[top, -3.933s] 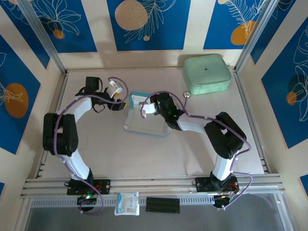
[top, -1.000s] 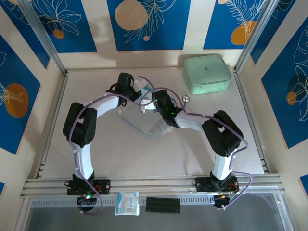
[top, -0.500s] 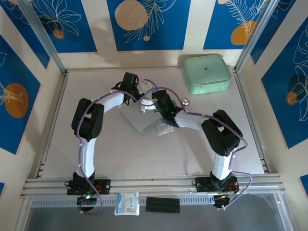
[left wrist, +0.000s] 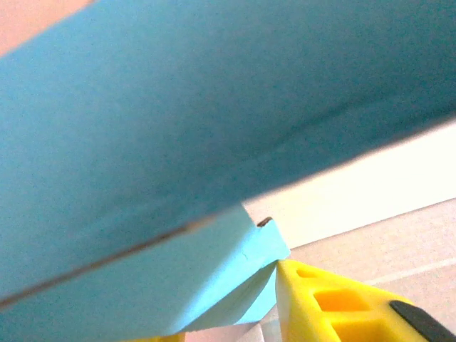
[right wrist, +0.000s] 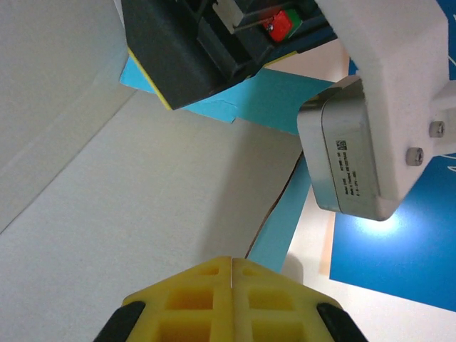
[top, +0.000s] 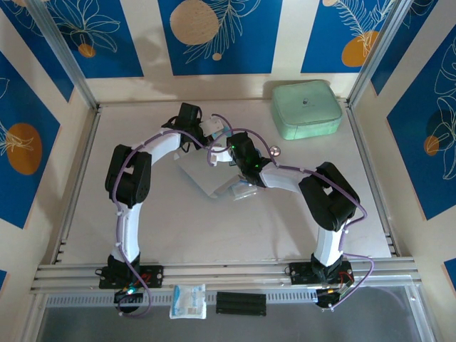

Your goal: Fold the paper box

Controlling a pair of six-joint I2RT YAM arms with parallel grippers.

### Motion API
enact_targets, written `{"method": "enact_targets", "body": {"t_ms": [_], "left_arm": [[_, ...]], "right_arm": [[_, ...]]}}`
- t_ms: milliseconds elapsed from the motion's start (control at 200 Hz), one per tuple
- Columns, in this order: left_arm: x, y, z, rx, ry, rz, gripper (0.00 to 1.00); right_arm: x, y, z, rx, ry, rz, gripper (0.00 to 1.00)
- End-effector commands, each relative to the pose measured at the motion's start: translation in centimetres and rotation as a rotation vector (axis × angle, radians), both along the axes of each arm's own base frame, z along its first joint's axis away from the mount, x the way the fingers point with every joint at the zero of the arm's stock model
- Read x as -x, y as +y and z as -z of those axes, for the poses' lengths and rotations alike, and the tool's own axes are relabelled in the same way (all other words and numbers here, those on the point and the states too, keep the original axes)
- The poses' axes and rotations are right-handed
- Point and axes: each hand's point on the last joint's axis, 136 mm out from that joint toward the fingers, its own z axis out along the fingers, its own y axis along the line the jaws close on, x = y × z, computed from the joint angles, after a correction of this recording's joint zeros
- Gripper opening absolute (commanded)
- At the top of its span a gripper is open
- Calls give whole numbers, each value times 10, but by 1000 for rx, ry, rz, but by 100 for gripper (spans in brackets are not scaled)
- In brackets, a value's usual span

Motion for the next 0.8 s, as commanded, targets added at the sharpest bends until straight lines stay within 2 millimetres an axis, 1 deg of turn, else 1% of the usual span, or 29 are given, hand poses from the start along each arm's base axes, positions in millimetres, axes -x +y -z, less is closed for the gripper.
{"method": "enact_targets", "body": {"t_ms": [0,50,90,150,220,275,360,455,535,630,725,735,775,795], "left_arm": [[31,-30,15,75,128,123,36],[29,-31,13,83,127,121,32],[29,-31,13,84,128,116,27],[26,-31,12,90,124,104,23],[25,-33,9,107,125,101,5],[23,-34,8,126,129,84,0],[16,-33,9,137,127,29,0],[2,-28,9,77,79,-95,0],[-7,-19,16,1,44,-179,0],[-12,-15,23,-67,-5,-221,0],[-13,-14,28,-97,-14,-218,0],[-13,-15,28,-97,-15,-216,2],[-13,-15,28,-94,-15,-209,17],[-12,-16,28,-90,-13,-202,20]], "right_arm": [[28,-10,64,109,202,-40,2],[29,-9,63,109,202,-41,3],[29,-9,64,109,204,-41,2],[29,-9,64,110,204,-42,3],[29,-9,64,111,204,-42,3],[28,-9,63,109,203,-39,3],[30,-9,64,110,208,-40,3],[30,-8,64,109,209,-42,3],[29,-7,64,108,208,-42,3],[29,-6,63,108,206,-45,3],[29,-6,62,106,205,-44,3],[30,-7,63,107,206,-43,3],[31,-7,64,108,209,-45,3],[31,-7,64,107,209,-45,3]]}}
